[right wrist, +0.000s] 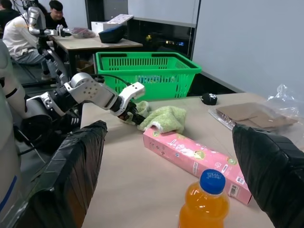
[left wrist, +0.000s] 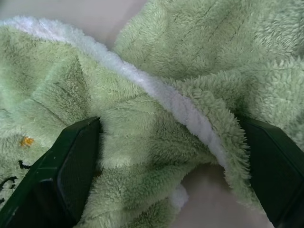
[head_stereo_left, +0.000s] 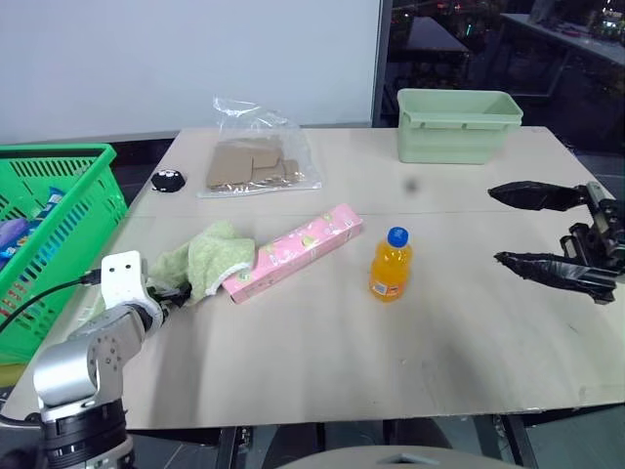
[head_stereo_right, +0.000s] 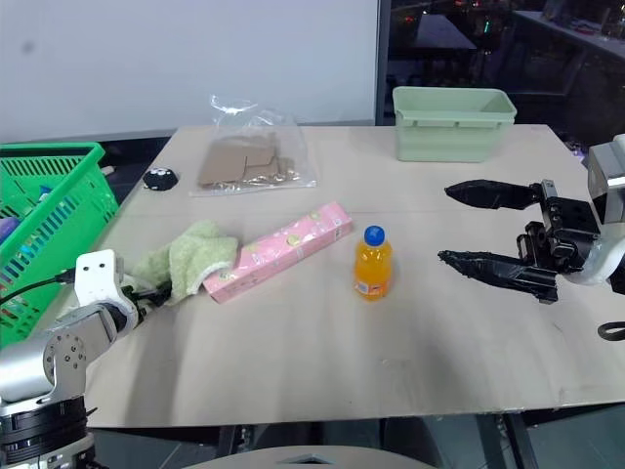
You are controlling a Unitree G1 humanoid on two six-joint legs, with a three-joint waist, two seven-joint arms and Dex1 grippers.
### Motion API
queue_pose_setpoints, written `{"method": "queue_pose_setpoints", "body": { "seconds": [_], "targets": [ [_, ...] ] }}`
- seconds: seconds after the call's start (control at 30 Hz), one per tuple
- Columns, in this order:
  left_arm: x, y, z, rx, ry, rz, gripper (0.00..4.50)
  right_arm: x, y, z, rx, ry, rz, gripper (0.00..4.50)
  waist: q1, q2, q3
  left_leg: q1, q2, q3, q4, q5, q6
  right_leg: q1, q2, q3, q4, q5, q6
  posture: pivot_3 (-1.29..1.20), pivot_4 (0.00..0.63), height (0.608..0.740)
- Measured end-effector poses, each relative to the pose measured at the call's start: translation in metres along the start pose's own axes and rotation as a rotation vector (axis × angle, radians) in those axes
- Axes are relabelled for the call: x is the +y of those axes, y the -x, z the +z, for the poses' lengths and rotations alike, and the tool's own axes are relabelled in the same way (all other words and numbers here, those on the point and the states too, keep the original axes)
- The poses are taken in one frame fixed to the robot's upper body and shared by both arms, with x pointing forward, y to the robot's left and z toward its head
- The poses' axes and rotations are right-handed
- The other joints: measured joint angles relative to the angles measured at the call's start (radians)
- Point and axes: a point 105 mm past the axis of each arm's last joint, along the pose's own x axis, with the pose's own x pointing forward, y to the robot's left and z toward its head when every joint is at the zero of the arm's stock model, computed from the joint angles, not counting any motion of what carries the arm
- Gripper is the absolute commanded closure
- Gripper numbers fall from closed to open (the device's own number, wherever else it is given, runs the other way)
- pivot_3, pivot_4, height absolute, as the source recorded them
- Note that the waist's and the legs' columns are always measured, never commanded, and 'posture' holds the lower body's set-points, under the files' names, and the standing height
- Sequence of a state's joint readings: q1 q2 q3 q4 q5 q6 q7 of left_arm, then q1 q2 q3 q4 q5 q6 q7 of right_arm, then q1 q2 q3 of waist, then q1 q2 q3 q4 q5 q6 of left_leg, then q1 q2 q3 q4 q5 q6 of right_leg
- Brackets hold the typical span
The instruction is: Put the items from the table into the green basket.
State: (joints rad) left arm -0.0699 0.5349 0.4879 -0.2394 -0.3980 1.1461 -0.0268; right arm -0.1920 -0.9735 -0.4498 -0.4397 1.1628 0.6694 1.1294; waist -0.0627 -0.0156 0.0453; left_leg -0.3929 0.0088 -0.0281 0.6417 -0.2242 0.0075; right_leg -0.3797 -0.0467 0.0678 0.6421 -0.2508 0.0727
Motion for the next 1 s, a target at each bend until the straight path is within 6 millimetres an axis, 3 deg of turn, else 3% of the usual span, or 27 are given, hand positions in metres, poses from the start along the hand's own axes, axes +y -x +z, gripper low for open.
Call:
{"method": "queue_pose_setpoints", "body": {
  "seconds": [0.23, 0.4, 0.5, 0.53, 0.57, 0.63, 0.73, 0.83, 0.93, 1.0],
  "targets": [
    [0.003, -0.003, -0.003, 0.007, 0.011, 0.021, 4.45, 0.000, 0.002, -0.004, 0.010, -0.015, -0.011, 0.00, 0.000, 0.007, -0.005, 0.000, 0.000, 0.000, 0.000, 0.000, 0.000, 0.000, 0.000, 0.000, 0.000, 0.000, 0.000, -0.08, 0.000, 0.740],
    [0.001, -0.009, 0.004, -0.048, 0.040, 0.017, 4.45, -0.001, 0.002, -0.005, 0.014, -0.013, -0.017, 0.00, 0.005, 0.007, -0.004, 0.000, 0.000, 0.000, 0.000, 0.000, 0.000, 0.000, 0.000, 0.000, 0.000, 0.000, 0.000, -0.08, 0.001, 0.740],
    [-0.005, -0.013, 0.031, -0.171, 0.072, 0.015, 4.45, -0.004, 0.003, -0.007, 0.013, -0.004, -0.040, 0.00, 0.011, 0.002, -0.003, -0.001, 0.000, -0.001, 0.001, 0.000, 0.000, 0.000, 0.000, -0.001, 0.000, 0.000, 0.000, -0.08, 0.000, 0.740],
    [-0.008, -0.013, 0.047, -0.232, 0.093, 0.009, 4.45, -0.006, 0.003, -0.007, 0.013, 0.001, -0.057, 0.00, 0.015, -0.001, -0.003, -0.001, 0.000, -0.001, 0.002, 0.000, 0.000, 0.000, 0.000, -0.001, 0.000, 0.000, 0.000, -0.08, 0.000, 0.740],
    [-0.013, -0.009, 0.078, -0.339, 0.128, -0.005, 4.45, -0.011, 0.004, -0.008, 0.012, 0.013, -0.089, 0.00, 0.020, -0.004, -0.002, -0.003, 0.000, -0.002, 0.004, 0.000, 0.000, 0.000, 0.000, -0.002, 0.000, 0.001, 0.000, -0.08, 0.000, 0.740],
    [-0.016, 0.010, 0.134, -0.541, 0.169, -0.025, 4.45, -0.020, 0.008, -0.008, 0.020, 0.034, -0.147, 0.00, 0.021, -0.007, -0.003, -0.005, -0.001, -0.002, 0.005, 0.000, 0.000, 0.000, 0.000, -0.002, -0.001, 0.001, 0.000, -0.09, 0.000, 0.740],
    [-0.032, 0.039, 0.193, -0.729, 0.187, -0.111, 4.45, -0.032, 0.013, -0.009, 0.007, 0.039, -0.217, 0.00, 0.020, -0.007, -0.003, -0.006, -0.002, -0.001, 0.005, -0.001, 0.001, 0.000, -0.001, -0.001, -0.001, 0.003, 0.003, -0.10, 0.000, 0.740],
    [-0.075, 0.062, 0.231, -0.834, 0.133, -0.313, 4.45, -0.044, 0.020, -0.011, 0.006, 0.056, -0.305, 0.00, 0.023, -0.007, -0.003, -0.006, -0.003, -0.002, 0.005, -0.001, 0.001, 0.000, -0.001, -0.002, -0.001, 0.003, 0.004, -0.12, 0.000, 0.740],
    [-0.133, 0.081, 0.247, -0.883, 0.005, -0.571, 4.45, -0.058, 0.032, -0.018, 0.031, 0.060, -0.426, 0.00, 0.020, -0.007, -0.003, -0.006, -0.003, -0.001, 0.005, -0.001, 0.001, 0.000, -0.001, -0.002, -0.001, 0.003, 0.004, -0.15, 0.000, 0.740],
    [-0.164, 0.081, 0.251, -0.869, -0.045, -0.693, 4.45, -0.063, 0.046, -0.024, 0.060, 0.060, -0.517, 0.00, 0.011, -0.006, -0.003, -0.005, -0.003, -0.001, 0.005, -0.001, 0.001, 0.000, 0.000, -0.001, -0.001, 0.003, 0.004, -0.17, 0.000, 0.740]
  ]
}}
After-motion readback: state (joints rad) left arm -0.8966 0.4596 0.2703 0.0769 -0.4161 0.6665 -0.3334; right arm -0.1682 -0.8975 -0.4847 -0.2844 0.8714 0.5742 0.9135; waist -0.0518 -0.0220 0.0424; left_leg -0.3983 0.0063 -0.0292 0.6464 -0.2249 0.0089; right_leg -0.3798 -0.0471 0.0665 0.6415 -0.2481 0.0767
